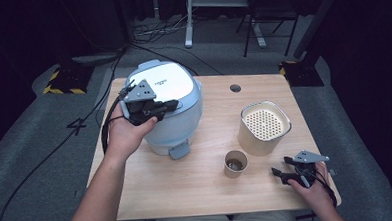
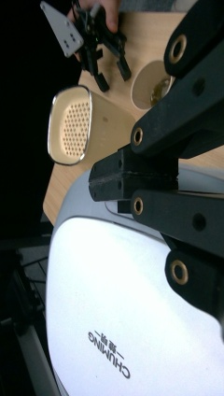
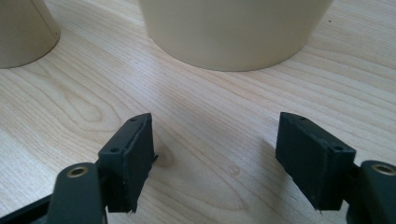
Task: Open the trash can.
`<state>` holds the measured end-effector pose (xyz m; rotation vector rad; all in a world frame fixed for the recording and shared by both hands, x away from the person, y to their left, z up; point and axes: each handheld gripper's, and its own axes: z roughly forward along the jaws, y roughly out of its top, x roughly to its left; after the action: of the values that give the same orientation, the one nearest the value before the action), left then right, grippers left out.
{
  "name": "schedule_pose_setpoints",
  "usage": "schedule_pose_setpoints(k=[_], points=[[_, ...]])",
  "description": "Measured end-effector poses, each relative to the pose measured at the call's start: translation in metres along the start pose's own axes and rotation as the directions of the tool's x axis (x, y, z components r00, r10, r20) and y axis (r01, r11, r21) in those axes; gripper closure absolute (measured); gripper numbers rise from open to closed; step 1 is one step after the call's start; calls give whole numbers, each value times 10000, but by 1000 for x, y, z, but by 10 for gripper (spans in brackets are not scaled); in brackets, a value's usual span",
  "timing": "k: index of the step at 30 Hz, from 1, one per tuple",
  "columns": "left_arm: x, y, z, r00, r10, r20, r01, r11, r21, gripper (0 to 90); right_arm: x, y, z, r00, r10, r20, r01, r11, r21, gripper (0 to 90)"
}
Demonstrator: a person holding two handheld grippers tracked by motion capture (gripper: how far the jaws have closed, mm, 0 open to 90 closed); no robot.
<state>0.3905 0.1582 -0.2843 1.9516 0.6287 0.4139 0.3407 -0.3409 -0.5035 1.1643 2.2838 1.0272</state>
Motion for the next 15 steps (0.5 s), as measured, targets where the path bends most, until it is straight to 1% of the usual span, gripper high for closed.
schedule_pose_setpoints(k=[1,2,4,6,8,10,11,12,15], points=[[0,0,2,9999,96,-65,-96,9999,41,899,0,0,0,10000,0,1,0,10000,-1,283],[0,0,2,9999,96,-65,-96,9999,41,899,0,0,0,10000,1,1,-1,10000,-2,283],[-1,0,4,9993,323,-163,-322,9995,71,898,0,0,0,10000,3,1,-3,10000,-1,283],[-1,0,4,9991,363,-212,-361,9993,98,898,0,0,0,10000,3,0,-3,10000,-1,283],[-1,0,4,9991,340,-240,-337,9993,141,899,0,0,0,10000,3,0,-3,10000,0,283],[-2,0,4,9996,142,-234,-138,9997,178,898,0,0,0,10000,2,0,-2,10000,0,283],[-2,0,4,9996,142,-234,-138,9997,178,899,0,0,0,10000,2,0,-2,10000,0,283],[-2,1,5,9996,80,-261,-73,9996,276,899,0,0,0,10000,1,2,-1,10000,-1,283],[-4,2,6,9994,124,-310,-112,9992,373,900,0,0,0,10000,1,2,-1,10000,-1,283]])
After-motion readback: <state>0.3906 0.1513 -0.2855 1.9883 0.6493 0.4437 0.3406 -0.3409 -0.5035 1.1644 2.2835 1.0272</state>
